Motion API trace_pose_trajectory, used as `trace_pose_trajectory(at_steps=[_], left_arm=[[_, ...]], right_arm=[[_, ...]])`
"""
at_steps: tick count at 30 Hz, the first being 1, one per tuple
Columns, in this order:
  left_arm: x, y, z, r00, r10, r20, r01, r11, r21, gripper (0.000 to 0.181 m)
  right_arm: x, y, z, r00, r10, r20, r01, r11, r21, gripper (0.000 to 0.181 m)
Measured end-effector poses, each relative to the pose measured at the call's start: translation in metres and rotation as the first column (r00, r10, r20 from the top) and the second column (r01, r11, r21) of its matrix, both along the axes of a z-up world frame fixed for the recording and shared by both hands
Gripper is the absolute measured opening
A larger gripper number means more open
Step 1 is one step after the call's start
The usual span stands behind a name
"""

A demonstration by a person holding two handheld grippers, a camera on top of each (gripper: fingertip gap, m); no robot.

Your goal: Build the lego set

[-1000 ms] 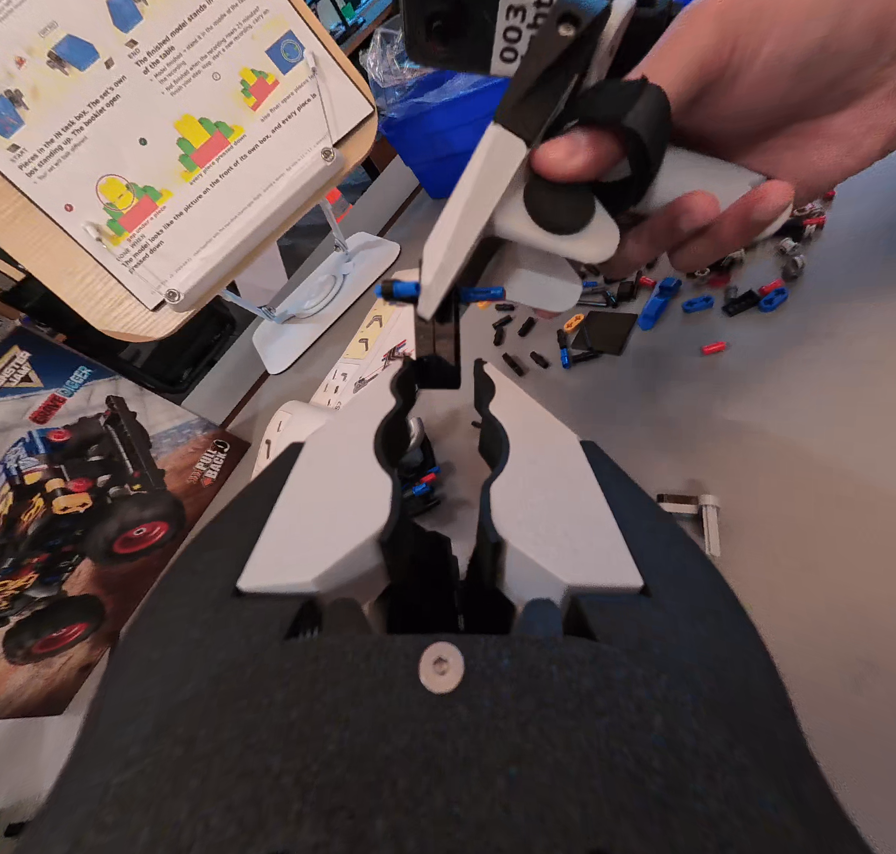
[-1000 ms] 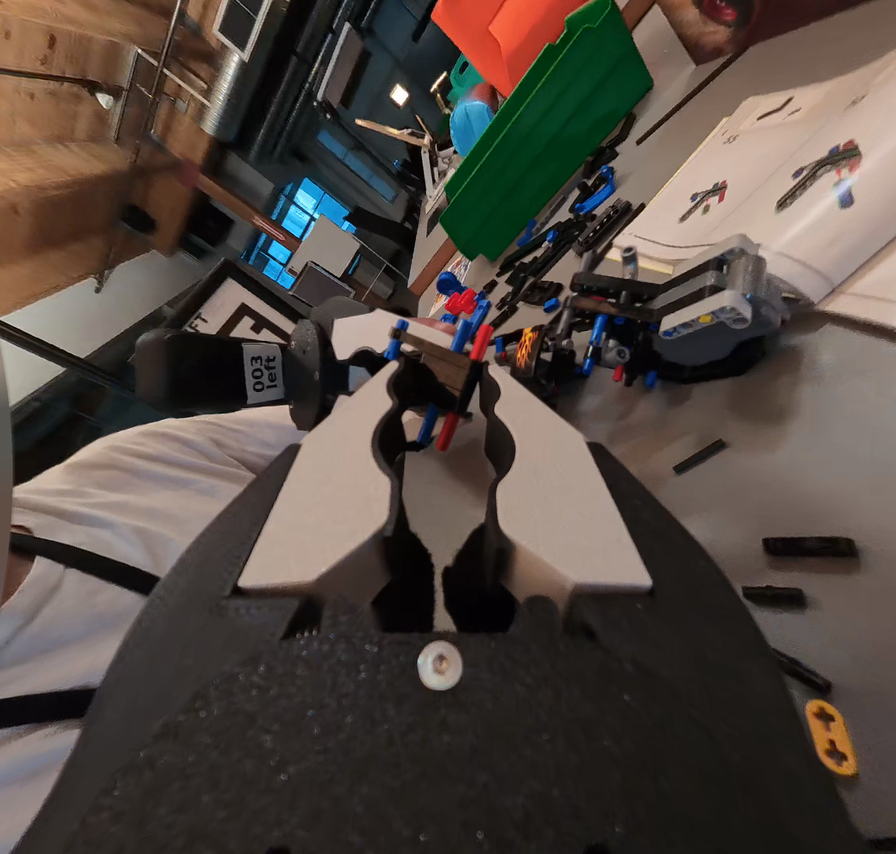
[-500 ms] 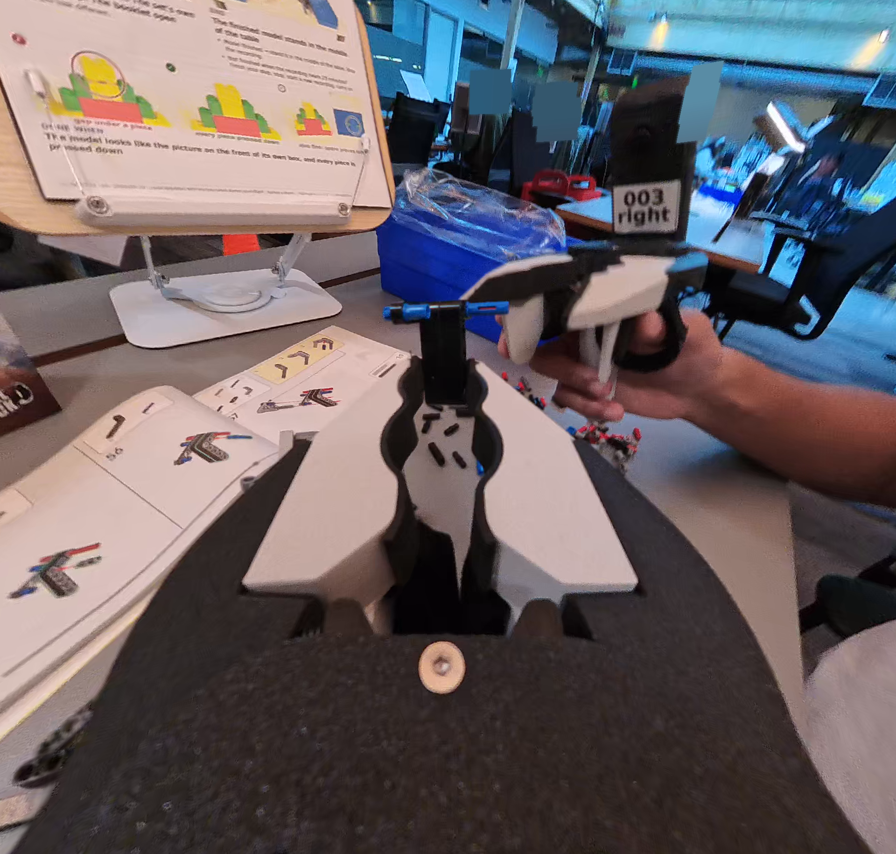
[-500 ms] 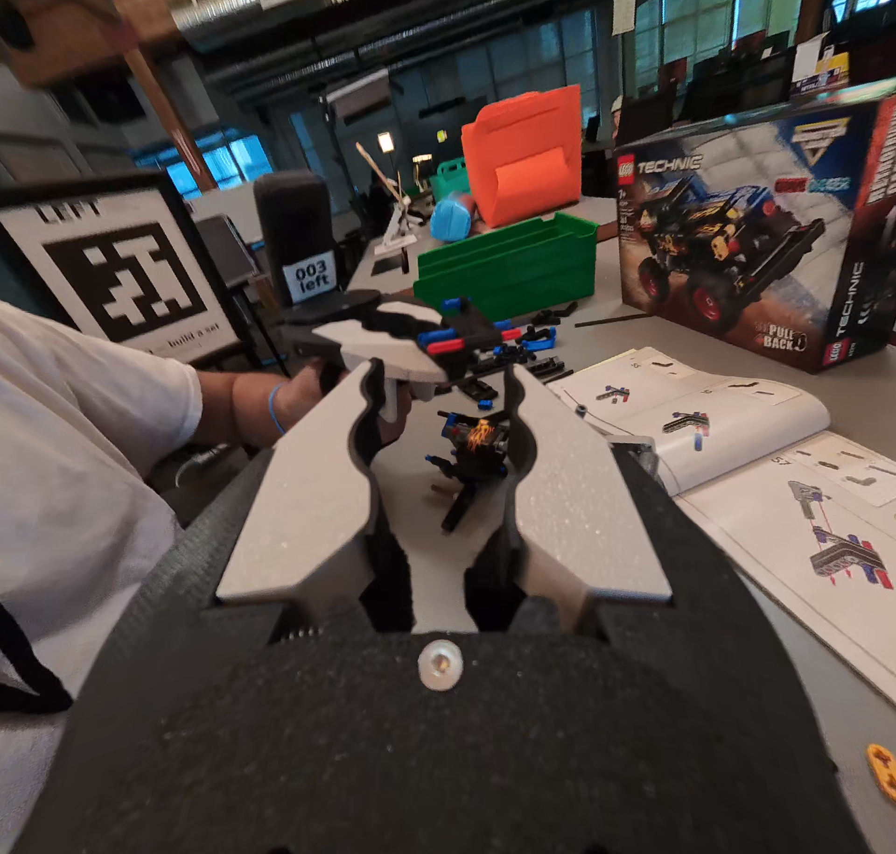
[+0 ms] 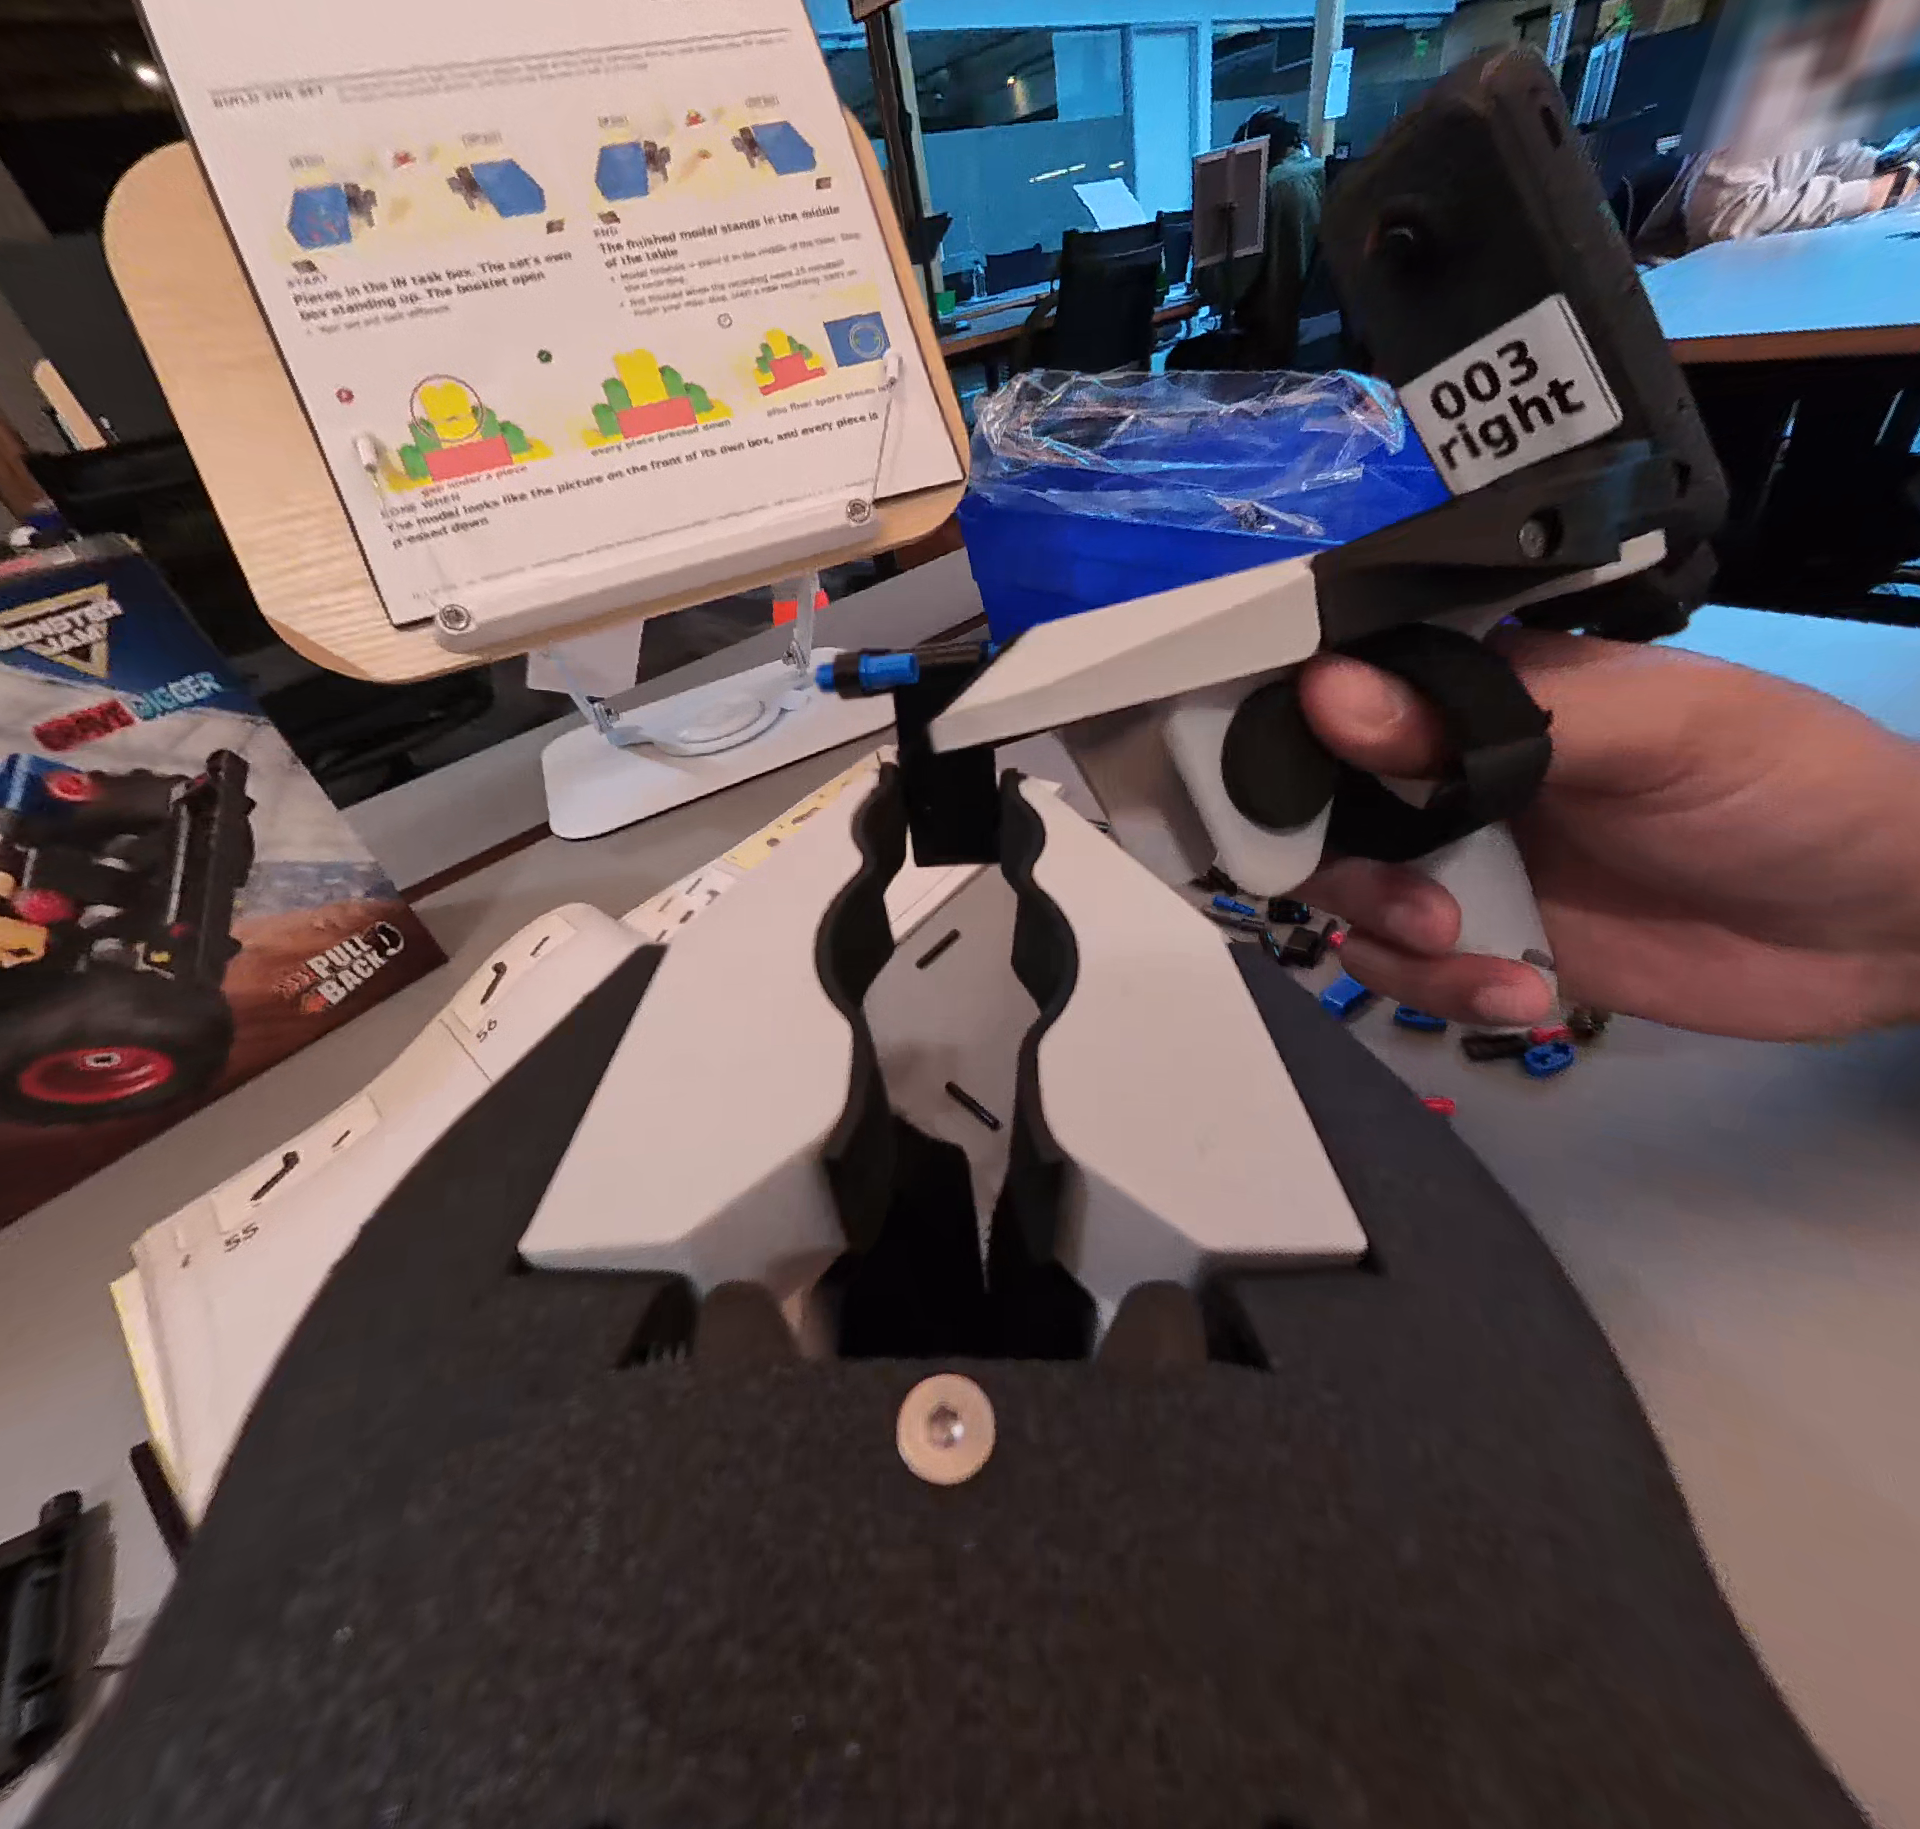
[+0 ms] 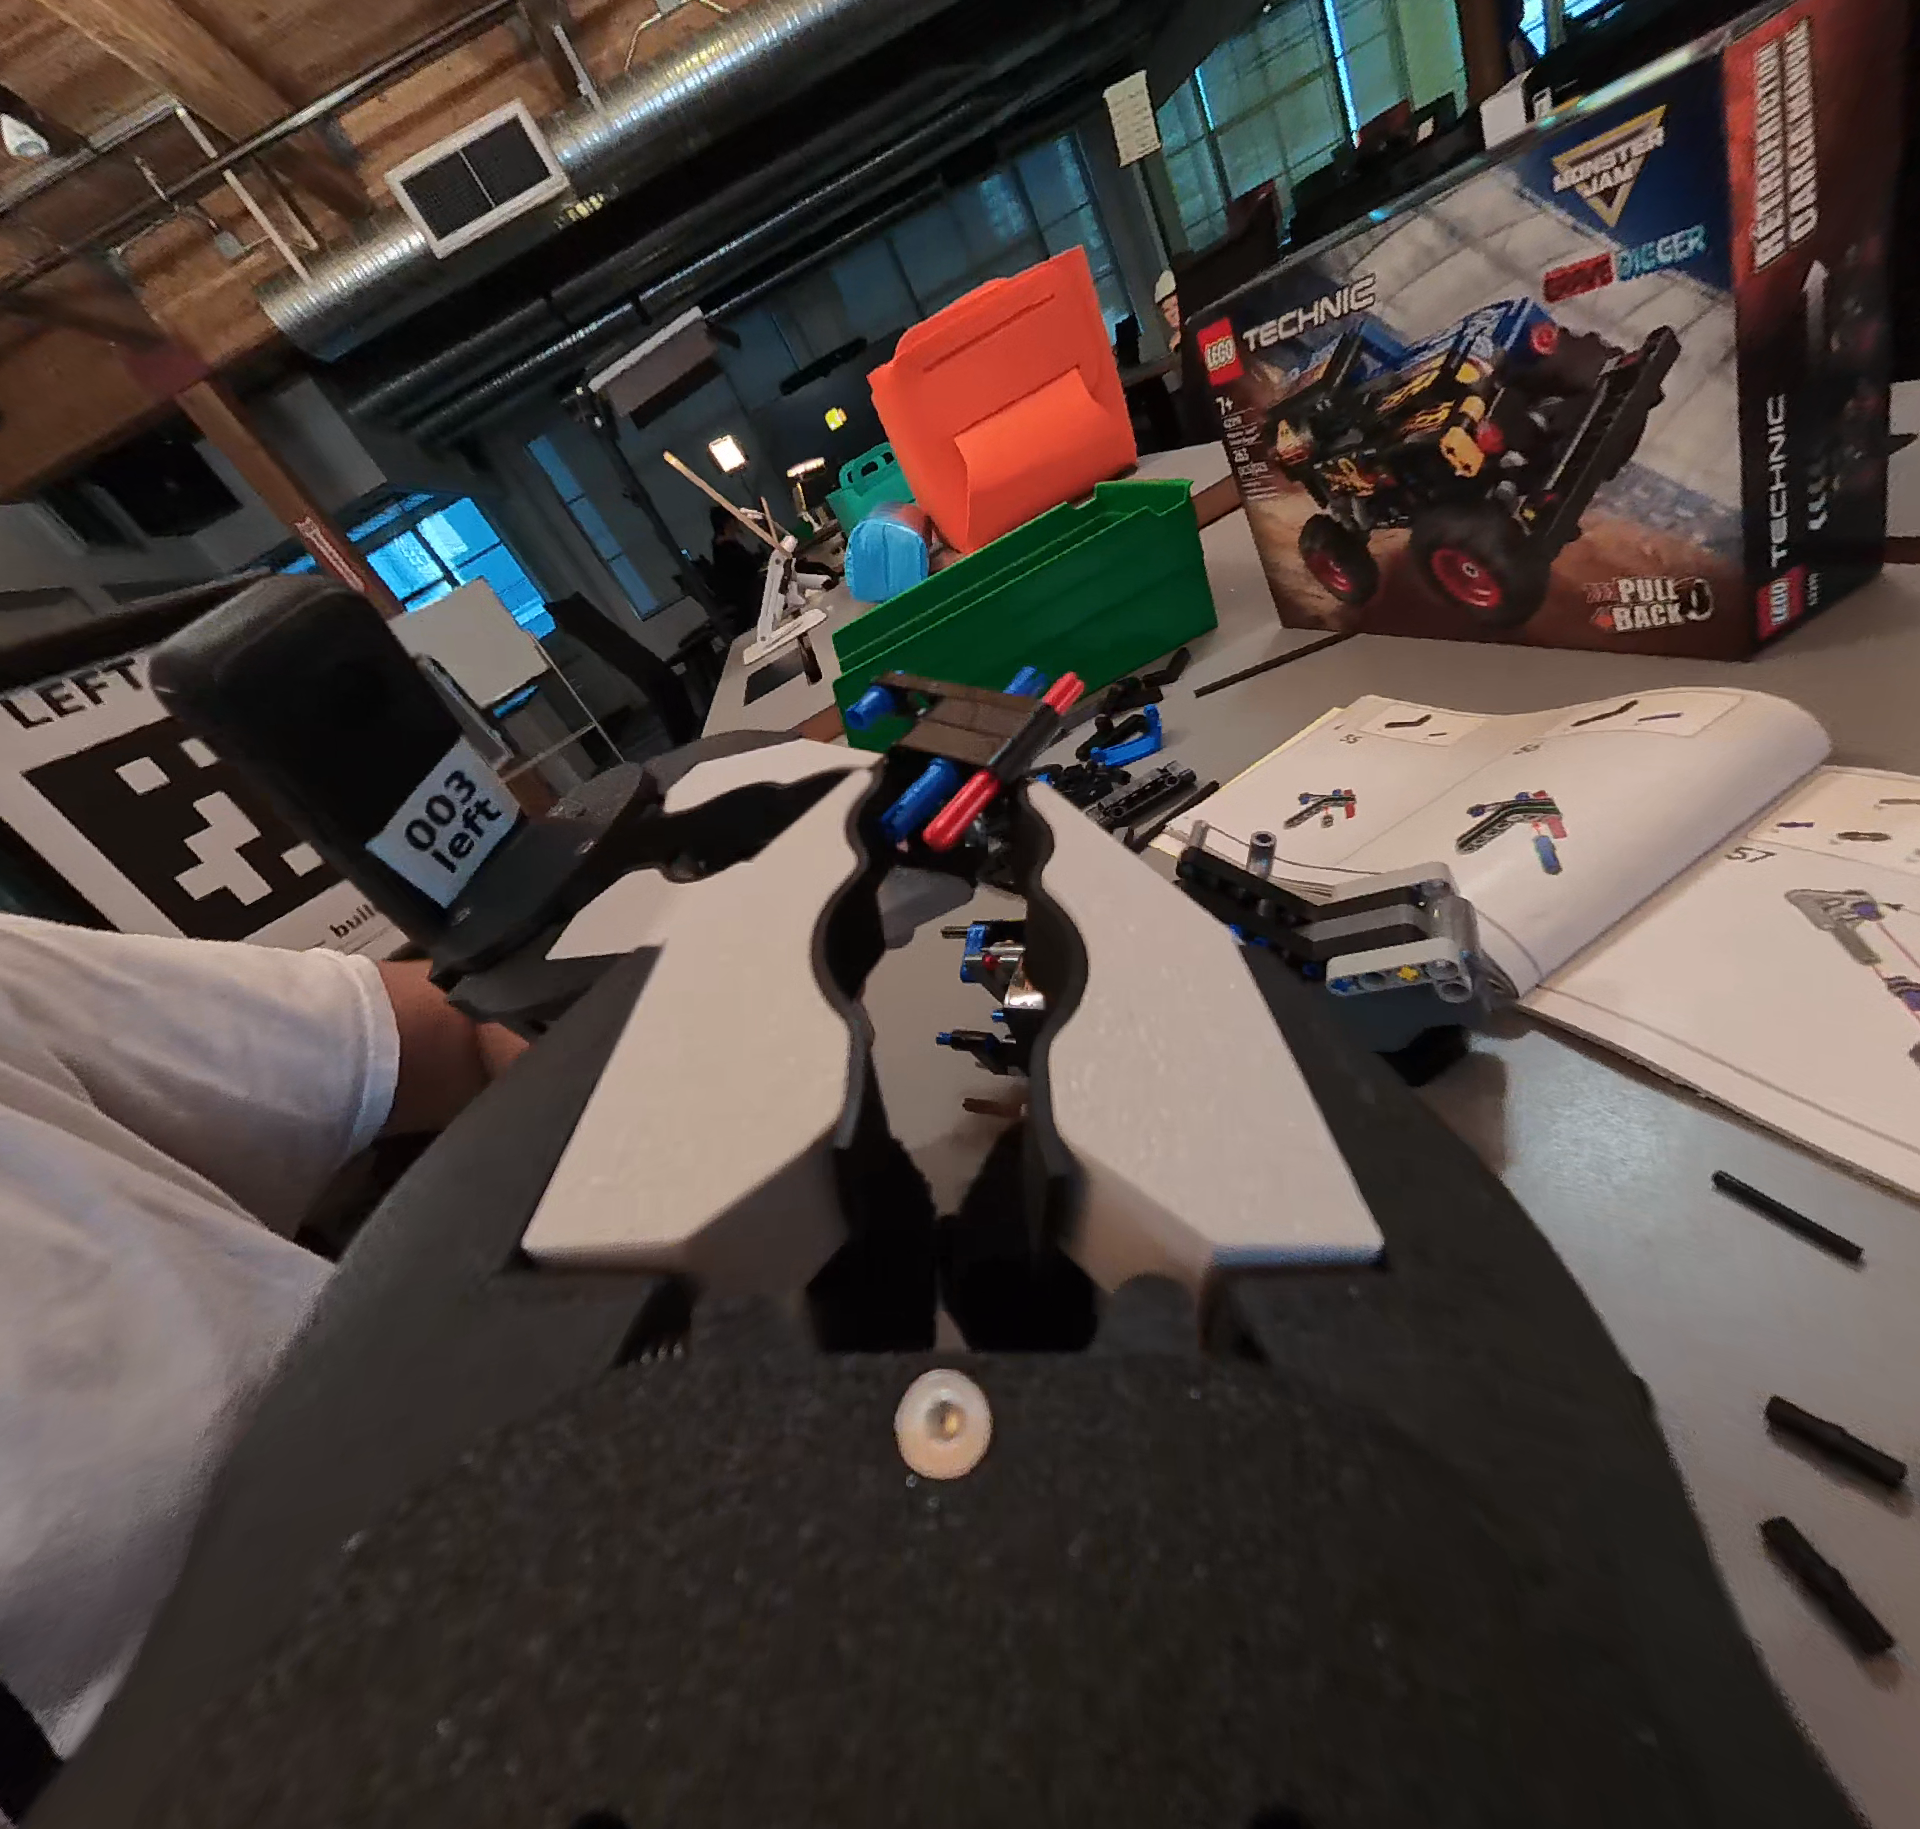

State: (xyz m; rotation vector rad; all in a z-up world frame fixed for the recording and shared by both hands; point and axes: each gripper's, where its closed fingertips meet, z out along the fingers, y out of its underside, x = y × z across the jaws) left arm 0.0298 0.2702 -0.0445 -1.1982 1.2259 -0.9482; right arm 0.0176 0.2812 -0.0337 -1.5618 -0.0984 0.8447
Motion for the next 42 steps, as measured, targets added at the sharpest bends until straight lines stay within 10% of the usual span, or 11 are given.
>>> trace_pose_trajectory(at_steps=[7,17,42], left_arm=[[-0.013,-0.004,0.000,0.969,-0.207,-0.135,0.232,0.952,0.201,0.041],[-0.014,-0.002,-0.009,0.926,-0.161,-0.342,0.366,0.610,0.703,0.028],[-0.010,0.000,0.001,0.966,-0.176,-0.188,0.248,0.443,0.861,0.007]], right_arm=[[0.007,-0.007,-0.005,0.989,0.081,0.128,-0.077,0.996,-0.035,0.006],[-0.018,-0.016,-0.016,0.934,0.184,0.308,-0.167,0.983,-0.081,0.006],[-0.028,-0.023,-0.034,0.908,0.319,0.270,-0.272,0.942,-0.196,0.011]])
